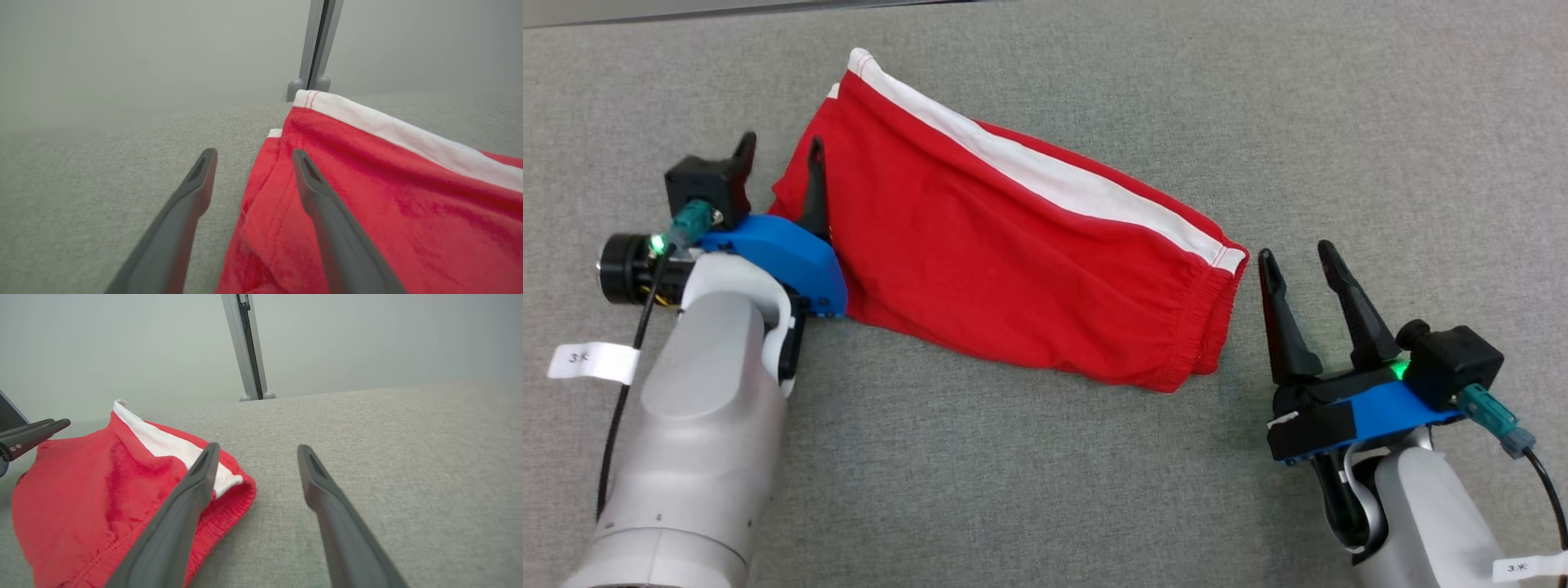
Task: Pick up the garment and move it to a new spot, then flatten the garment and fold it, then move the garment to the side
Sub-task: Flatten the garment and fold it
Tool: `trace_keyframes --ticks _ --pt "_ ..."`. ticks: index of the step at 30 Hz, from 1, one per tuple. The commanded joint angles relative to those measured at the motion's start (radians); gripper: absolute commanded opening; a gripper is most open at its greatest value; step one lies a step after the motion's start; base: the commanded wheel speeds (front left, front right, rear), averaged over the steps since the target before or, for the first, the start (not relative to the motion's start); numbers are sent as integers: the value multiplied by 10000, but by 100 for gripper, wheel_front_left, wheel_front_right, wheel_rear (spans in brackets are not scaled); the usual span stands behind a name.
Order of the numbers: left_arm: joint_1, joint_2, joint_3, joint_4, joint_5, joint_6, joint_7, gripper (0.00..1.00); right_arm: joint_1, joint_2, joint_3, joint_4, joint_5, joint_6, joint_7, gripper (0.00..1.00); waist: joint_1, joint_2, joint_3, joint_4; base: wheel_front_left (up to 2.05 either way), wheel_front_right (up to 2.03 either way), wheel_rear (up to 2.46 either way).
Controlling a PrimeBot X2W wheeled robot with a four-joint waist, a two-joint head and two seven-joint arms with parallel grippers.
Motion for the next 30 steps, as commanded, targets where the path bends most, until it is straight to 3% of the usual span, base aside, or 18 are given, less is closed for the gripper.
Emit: trace_keyframes --ticks 1,5,14,15,16,30 --pt "120 -46 -8 131 -25 17 -30 100 153 -7 -93 -57 -119 0 -36 100 1 0 -38 12 0 0 0" --pt "57 -129 -111 772 -102 -25 21 100 288 -7 -234 -80 -260 0 -36 100 1 0 -121 5 0 0 0" --pt "196 -91 -281 1950 -105 429 808 100 584 -5 -592 -66 -496 0 -36 100 1 0 -420 -59 0 0 0" --pt "284 -141 -290 2002 -137 387 874 54 623 -8 -667 -46 -514 0 -36 100 1 0 -496 -37 0 0 0" --pt "359 -183 -321 2041 -161 336 894 0 659 -7 -711 -28 -545 0 -36 100 1 0 -587 -11 0 0 0" --pt "2211 -674 -91 1938 -1038 -50 37 0 1733 -5 -1099 594 -1007 0 -37 100 1 0 -2517 634 0 0 0"
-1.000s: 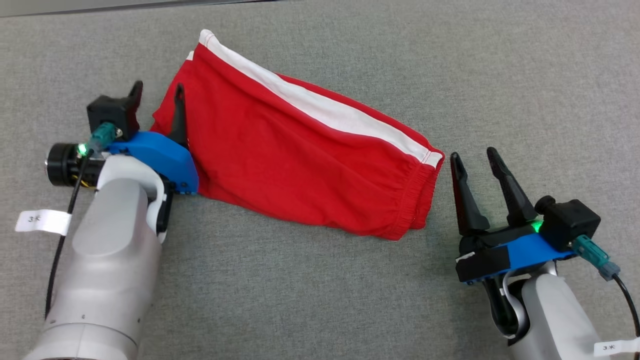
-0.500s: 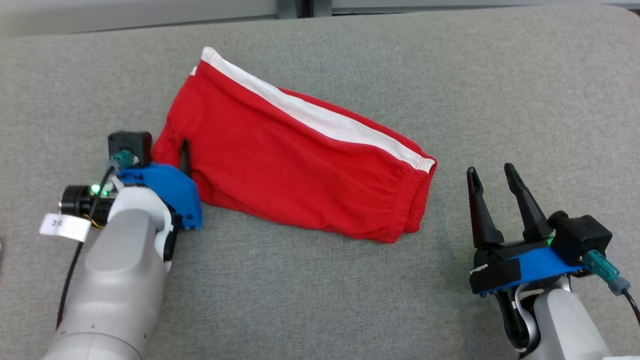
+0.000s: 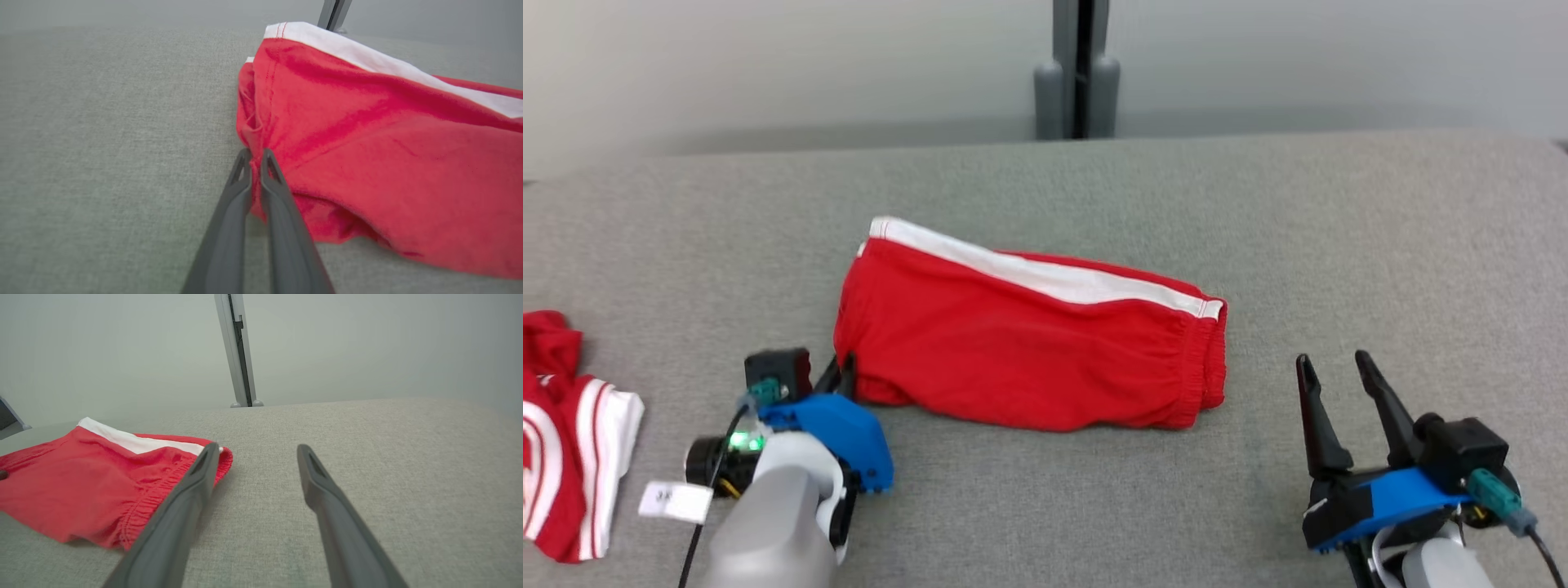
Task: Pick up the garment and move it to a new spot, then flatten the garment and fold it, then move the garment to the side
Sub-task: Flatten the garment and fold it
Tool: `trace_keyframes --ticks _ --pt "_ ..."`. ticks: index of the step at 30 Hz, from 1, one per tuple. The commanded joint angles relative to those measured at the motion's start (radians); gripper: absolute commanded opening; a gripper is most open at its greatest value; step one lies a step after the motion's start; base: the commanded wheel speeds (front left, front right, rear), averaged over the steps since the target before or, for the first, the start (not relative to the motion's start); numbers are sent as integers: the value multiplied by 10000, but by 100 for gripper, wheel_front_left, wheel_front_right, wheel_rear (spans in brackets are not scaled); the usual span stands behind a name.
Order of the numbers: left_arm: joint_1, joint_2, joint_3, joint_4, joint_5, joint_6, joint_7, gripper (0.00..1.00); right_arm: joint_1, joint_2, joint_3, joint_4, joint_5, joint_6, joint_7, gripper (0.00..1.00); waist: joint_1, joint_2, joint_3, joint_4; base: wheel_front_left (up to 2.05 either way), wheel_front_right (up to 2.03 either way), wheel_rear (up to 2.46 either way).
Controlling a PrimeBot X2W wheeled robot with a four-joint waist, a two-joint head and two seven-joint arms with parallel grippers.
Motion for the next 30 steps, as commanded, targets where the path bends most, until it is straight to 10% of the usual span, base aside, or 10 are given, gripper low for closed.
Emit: trace_keyframes --ticks 1,14,16,30 --pt "367 14 90 -122 -134 -36 -100 0 259 -6 -18 83 -65 0 -38 100 2 -1 -266 18 0 0 0" --pt "4415 -123 388 -3765 -933 767 -152 0 1466 -6 153 627 -114 0 -38 100 2 -1 -1482 495 0 0 0" --pt "4723 -117 279 -4416 -836 984 -153 100 1480 -7 197 679 -129 0 -38 100 2 -1 -1487 590 0 0 0" --pt "5135 -125 -575 -5980 -753 1298 -153 100 -1035 -9 1136 2321 -247 0 -39 100 2 -1 -806 1576 0 0 0"
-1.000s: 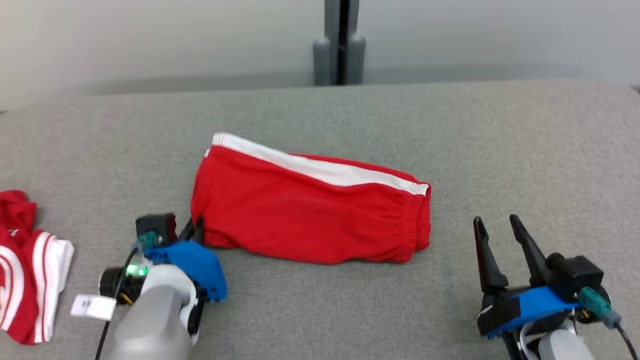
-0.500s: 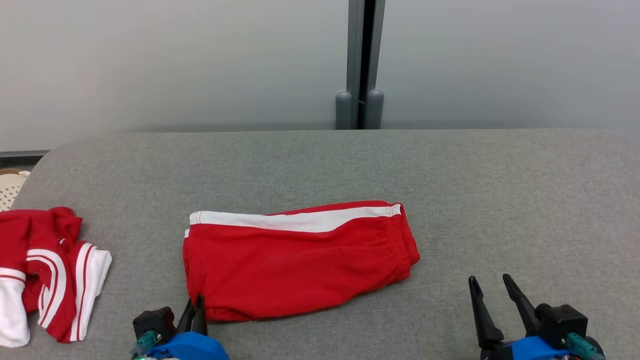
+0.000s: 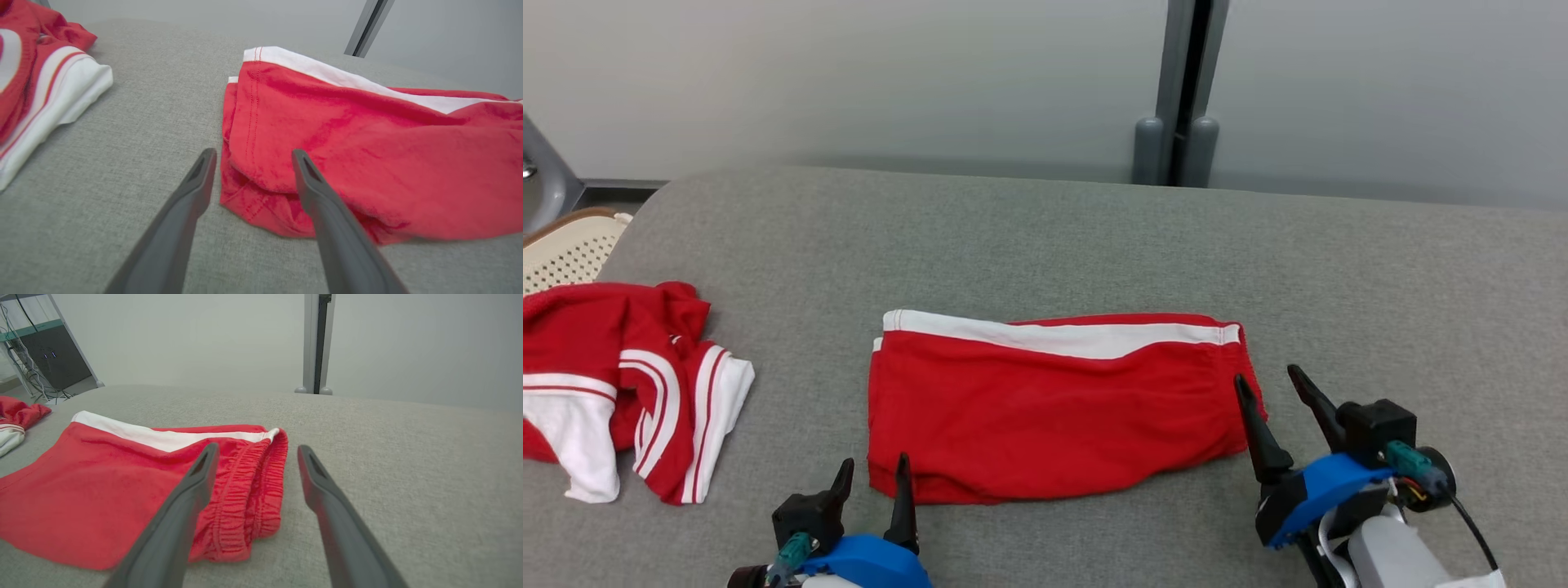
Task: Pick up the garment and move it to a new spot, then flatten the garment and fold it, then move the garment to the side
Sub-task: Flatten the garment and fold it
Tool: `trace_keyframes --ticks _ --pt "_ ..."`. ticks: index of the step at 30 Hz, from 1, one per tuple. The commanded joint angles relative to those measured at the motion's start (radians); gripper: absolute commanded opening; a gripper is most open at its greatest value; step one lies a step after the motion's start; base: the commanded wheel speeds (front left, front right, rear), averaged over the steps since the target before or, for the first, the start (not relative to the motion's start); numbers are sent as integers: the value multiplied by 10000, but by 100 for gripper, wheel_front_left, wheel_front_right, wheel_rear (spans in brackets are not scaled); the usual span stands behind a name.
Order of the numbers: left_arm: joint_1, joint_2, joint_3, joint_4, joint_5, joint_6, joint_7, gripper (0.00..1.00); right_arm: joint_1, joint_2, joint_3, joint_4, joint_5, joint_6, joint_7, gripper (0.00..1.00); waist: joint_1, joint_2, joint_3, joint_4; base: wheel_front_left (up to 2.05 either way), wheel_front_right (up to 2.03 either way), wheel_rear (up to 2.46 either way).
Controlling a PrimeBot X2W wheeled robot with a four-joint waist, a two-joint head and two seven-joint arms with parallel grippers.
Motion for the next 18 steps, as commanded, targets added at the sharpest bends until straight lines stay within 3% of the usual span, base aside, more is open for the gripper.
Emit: trace_keyframes --ticks 1,7,13,14,15,16,18 --pt "-68 11 -17 -51 3 7 -46 100 -282 -23 -74 207 -68 -1 -38 100 -1 0 210 246 0 0 0" --pt "-254 7 -110 -17 36 0 -46 100 -1232 -17 -397 2482 -96 0 -38 100 -1 0 563 744 0 0 0" --pt "-373 7 -1 -22 101 -34 -46 100 -1371 8 511 3721 1270 2 2 100 -1 0 826 872 0 0 0" --pt "-382 5 16 -37 117 -38 -46 100 -1298 35 792 3729 1571 3 24 60 -1 0 854 857 0 0 0" --pt "-378 5 28 -53 135 -49 -46 100 -1231 51 1078 3669 1896 14 27 34 -1 0 880 832 0 0 0" --pt "-375 5 49 -73 167 -62 -46 100 -1172 49 1267 3653 2098 14 36 0 -1 0 898 800 0 0 0" --pt "-368 7 88 -110 214 -76 -46 100 -1088 46 1522 3578 2590 14 44 0 -1 0 914 724 0 0 0"
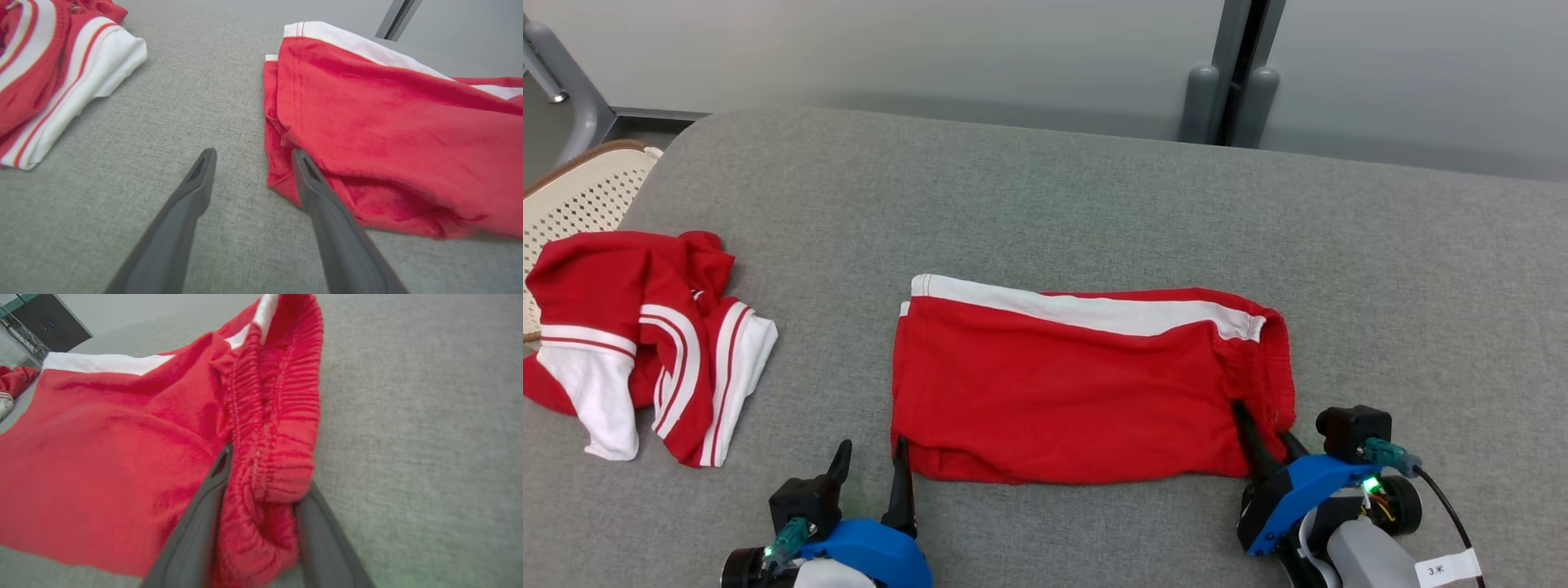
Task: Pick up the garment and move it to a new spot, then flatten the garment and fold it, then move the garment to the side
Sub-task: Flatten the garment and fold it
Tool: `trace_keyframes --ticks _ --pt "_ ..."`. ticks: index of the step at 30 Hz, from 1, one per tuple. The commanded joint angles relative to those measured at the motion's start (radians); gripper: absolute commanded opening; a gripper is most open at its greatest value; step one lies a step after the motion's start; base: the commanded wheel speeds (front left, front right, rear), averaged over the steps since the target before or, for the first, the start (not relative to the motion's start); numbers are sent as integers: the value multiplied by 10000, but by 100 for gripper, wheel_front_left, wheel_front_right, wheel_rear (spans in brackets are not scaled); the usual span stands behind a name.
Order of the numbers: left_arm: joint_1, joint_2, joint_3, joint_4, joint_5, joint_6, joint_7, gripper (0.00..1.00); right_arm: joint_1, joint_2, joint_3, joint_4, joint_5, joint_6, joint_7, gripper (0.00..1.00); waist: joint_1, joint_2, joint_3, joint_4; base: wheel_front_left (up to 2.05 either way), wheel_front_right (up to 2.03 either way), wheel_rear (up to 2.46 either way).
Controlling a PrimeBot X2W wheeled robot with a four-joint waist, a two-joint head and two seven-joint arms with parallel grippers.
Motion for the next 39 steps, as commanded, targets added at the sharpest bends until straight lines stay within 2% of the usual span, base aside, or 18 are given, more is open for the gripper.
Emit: trace_keyframes --ticks 1,7,14,19,24,29,31,36,37,38,39 --pt "-130 3 58 -57 90 -25 -46 100 325 107 66 152 99 30 143 0 -1 -1 -11 -54 0 0 0" --pt "27 -1 87 -166 192 -47 -46 100 602 5 -932 -295 109 13 86 0 -1 -1 -217 -388 0 0 0" --pt "333 4 -7 -115 141 -97 -47 100 1095 -288 -2943 -253 -825 8 86 0 -1 -1 -640 -927 0 0 0" --pt "515 5 -190 -26 84 -72 -47 100 981 -435 -3580 -517 -1519 18 78 0 -1 -1 -842 -1240 0 0 0" --pt "478 7 -361 8 -5 -53 -47 100 702 -114 -2977 -1279 -1804 18 77 0 -1 -1 -944 -1249 0 0 0" --pt "582 7 -592 79 -139 -70 -47 100 443 41 -1360 -1691 -1607 18 75 0 -1 -1 -1047 -881 0 0 0" --pt "617 4 -637 127 -177 -47 -47 100 353 62 -527 -1738 -1203 18 75 0 -1 -1 -1075 -645 0 0 0" --pt "646 2 -802 253 -258 -33 -47 100 -80 49 800 -1236 -1070 18 172 0 -1 -1 -1089 74 0 0 0" --pt "658 2 -831 280 -267 -21 -47 100 -169 51 979 -1087 -1156 18 184 5 -1 -1 -1093 212 0 0 0" --pt "667 4 -839 312 -284 -14 -47 100 -235 52 1217 -1024 -1157 18 177 39 -1 -1 -1092 331 0 0 0" --pt "666 0 -838 334 -286 -2 -47 100 -276 52 1416 -1005 -1014 18 166 87 -1 -1 -1087 430 0 0 0"
